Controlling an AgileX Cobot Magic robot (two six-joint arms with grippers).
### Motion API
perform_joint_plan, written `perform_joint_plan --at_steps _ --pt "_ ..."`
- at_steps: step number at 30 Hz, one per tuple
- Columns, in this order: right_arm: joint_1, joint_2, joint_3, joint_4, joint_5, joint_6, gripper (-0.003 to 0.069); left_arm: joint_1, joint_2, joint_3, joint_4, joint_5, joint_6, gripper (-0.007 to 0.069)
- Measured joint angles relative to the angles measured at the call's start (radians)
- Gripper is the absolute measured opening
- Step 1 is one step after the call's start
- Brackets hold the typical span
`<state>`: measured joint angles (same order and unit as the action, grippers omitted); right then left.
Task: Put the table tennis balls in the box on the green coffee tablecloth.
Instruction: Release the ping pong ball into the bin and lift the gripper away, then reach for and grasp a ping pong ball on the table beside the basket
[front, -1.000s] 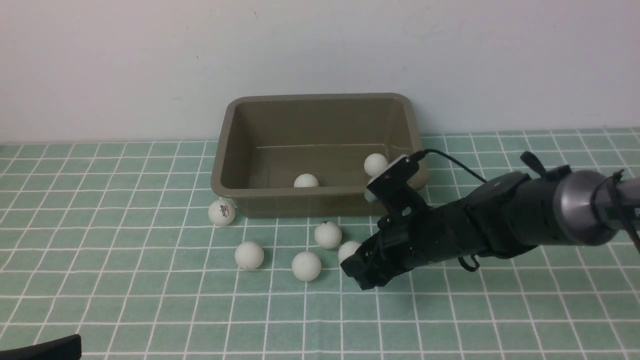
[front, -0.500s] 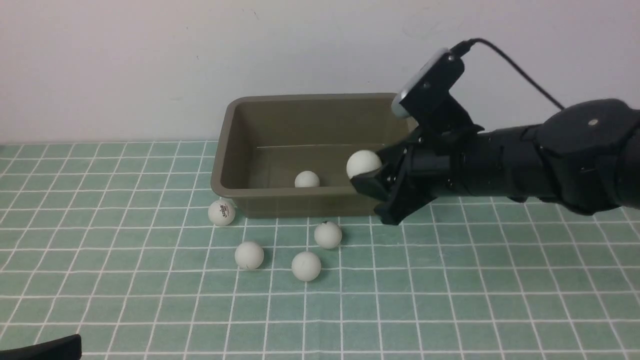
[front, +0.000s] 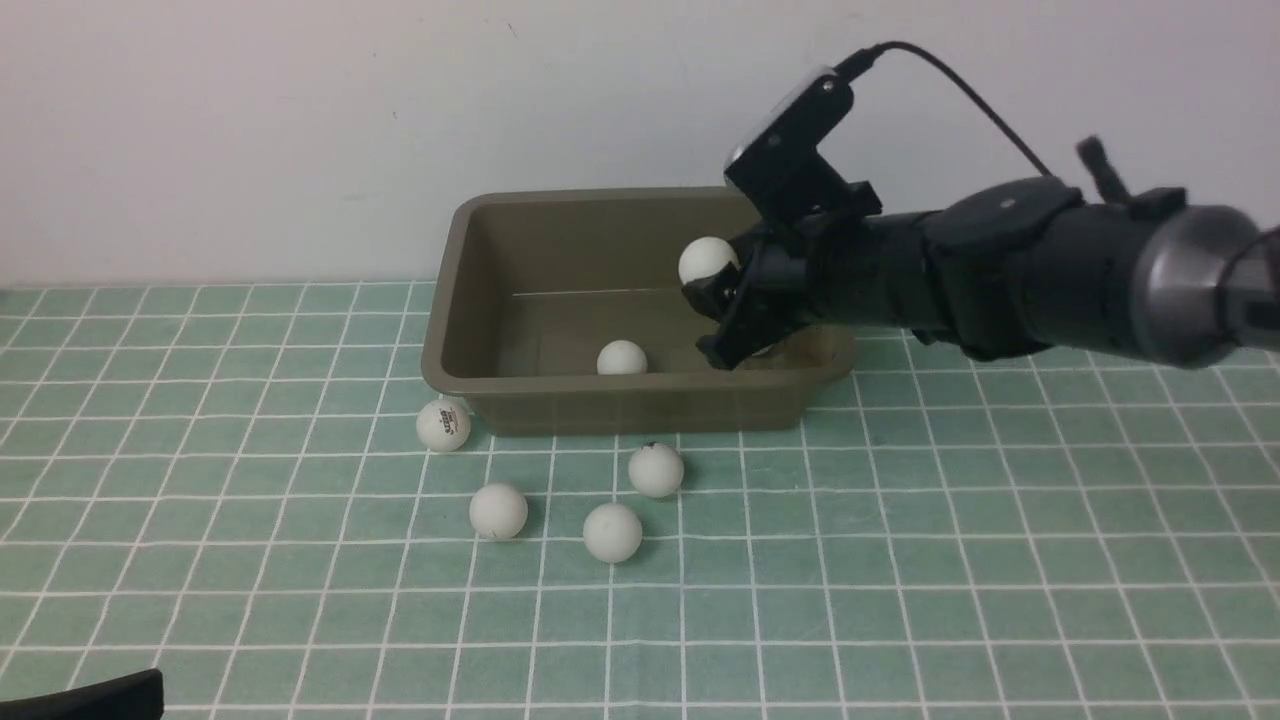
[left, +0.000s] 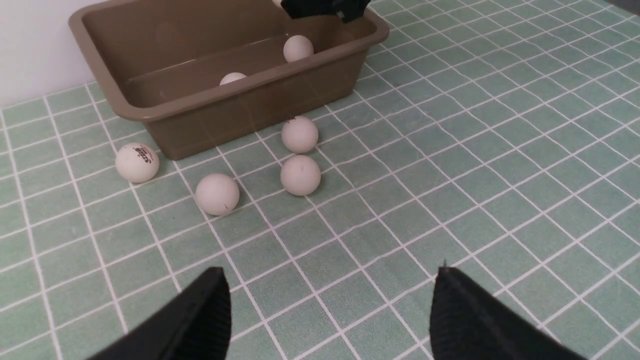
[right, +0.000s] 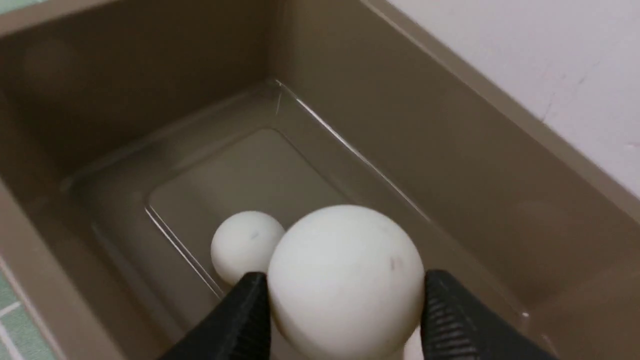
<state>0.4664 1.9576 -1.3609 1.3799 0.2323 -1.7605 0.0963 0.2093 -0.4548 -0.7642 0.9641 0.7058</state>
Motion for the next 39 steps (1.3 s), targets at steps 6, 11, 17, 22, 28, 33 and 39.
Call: perform_joint_plan --at_steps 6,11,17,22,28,33,39 --pt "0.000 0.056 -0.032 0.017 0.059 -0.012 0.0353 0.000 0.000 0.000 0.000 0.000 0.000 0.0482" --pt "0.000 0.056 -0.036 0.031 0.035 -0.014 0.0440 0.000 0.000 0.000 0.000 0.000 0.000 0.0482" --pt "0.000 0.017 -0.036 0.066 -0.047 -0.014 0.0568 0.000 0.000 0.000 0.000 0.000 0.000 0.0482" --pt "0.000 -0.166 -0.036 0.067 -0.066 -0.014 0.0548 0.000 0.000 0.000 0.022 -0.042 0.000 0.0482" --pt "0.000 -0.467 -0.037 0.071 -0.062 0.104 0.0505 0.000 0.000 0.000 0.040 -0.097 0.000 0.0482" --pt "-0.002 -0.634 -0.037 0.028 0.038 0.314 0.0448 0.000 0.000 0.000 0.042 -0.113 0.000 0.0482" --pt "-0.002 -0.665 -0.037 -0.014 0.203 0.348 0.0391 0.000 0.000 0.000 0.042 -0.114 0.000 0.0482"
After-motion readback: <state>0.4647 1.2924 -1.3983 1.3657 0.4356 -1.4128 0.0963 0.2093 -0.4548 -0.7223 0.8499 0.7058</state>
